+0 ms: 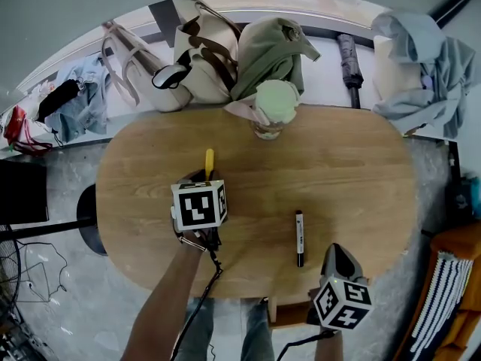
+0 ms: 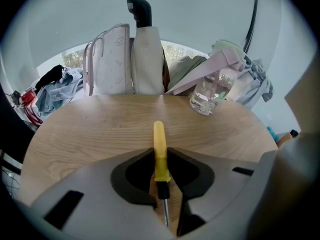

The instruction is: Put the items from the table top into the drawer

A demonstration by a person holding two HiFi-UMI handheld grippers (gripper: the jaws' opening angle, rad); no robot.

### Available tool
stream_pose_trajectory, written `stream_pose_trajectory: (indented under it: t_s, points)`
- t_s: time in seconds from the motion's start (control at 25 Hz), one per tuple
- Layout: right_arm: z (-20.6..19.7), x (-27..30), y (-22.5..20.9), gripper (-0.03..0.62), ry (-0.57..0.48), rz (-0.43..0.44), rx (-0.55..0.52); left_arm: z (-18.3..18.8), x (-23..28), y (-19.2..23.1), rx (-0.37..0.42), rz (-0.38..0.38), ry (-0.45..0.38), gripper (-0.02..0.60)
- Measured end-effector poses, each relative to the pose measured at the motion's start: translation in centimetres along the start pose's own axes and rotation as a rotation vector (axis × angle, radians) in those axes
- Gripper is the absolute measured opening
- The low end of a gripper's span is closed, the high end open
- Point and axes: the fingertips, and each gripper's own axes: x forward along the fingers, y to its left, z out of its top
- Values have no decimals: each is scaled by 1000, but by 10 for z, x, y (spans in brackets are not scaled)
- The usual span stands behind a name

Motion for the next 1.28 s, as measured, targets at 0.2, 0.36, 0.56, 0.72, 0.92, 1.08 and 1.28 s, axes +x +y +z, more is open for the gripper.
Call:
stream_pose_trajectory:
  t_s: [0.2, 0.36, 0.56, 0.72, 0.92, 1.08, 1.28]
  points:
    - [-3, -4, -2, 5, -3, -4, 3, -4, -3, 3, -2, 3, 6, 74]
    - [-7, -8, -2, 5, -4, -3, 6, -12, -9, 6, 0, 10, 12, 72]
    - [-10, -15, -1, 5, -3, 8, 0, -20, -18, 4, -9, 13, 7, 71]
    - [-12, -24, -4, 5, -10, 2, -6, -22, -30, -1, -16, -3, -12, 71]
    - [-18, -37, -10, 5, -29, -11, 11, -29, -46, -13, 1, -29, -36, 71]
    - [-24, -49, -15, 5, -43, -20, 30, -38, -60, -25, 28, -47, -39, 71]
    - [-35, -66, -26, 5, -60, -38, 65, -53, -75, -40, 65, -55, -29, 71]
